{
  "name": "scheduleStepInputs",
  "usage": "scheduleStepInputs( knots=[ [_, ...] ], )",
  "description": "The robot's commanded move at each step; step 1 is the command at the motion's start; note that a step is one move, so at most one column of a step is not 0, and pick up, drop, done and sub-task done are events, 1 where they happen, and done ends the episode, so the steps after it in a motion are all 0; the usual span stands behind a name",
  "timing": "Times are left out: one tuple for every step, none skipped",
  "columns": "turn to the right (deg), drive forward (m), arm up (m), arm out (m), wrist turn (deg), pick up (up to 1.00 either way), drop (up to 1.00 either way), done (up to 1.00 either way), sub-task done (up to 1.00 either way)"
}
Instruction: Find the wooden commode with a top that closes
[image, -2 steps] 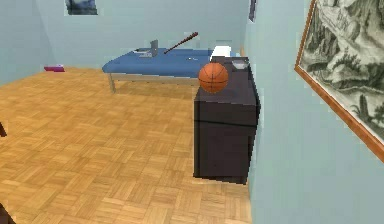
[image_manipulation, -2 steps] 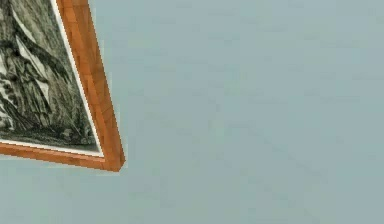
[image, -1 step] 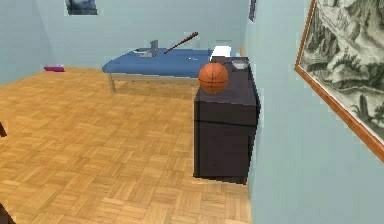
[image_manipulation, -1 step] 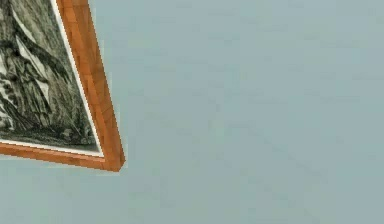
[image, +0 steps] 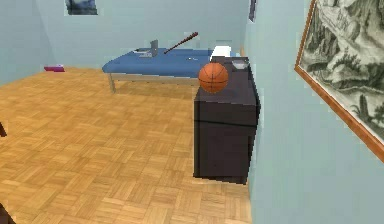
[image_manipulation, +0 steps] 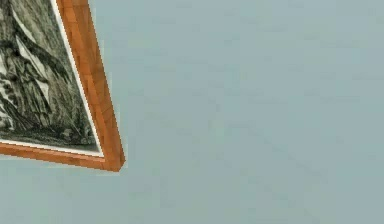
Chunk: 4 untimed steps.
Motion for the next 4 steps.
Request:
scheduleStepInputs(
  knots=[
    [-33.0, 0.00, 0.00, 0.00, 0.0, 0.00, 0.00, 0.00, 0.00],
    [0.0, 0.30, 0.00, 0.00, 0.0, 0.00, 0.00, 0.00, 0.00],
    [-45.0, 0.00, 0.00, 0.00, 0.0, 0.00, 0.00, 0.00, 0.00],
    [0.0, 0.40, 0.00, 0.00, 0.0, 0.00, 0.00, 0.00, 0.00]
  ],
)
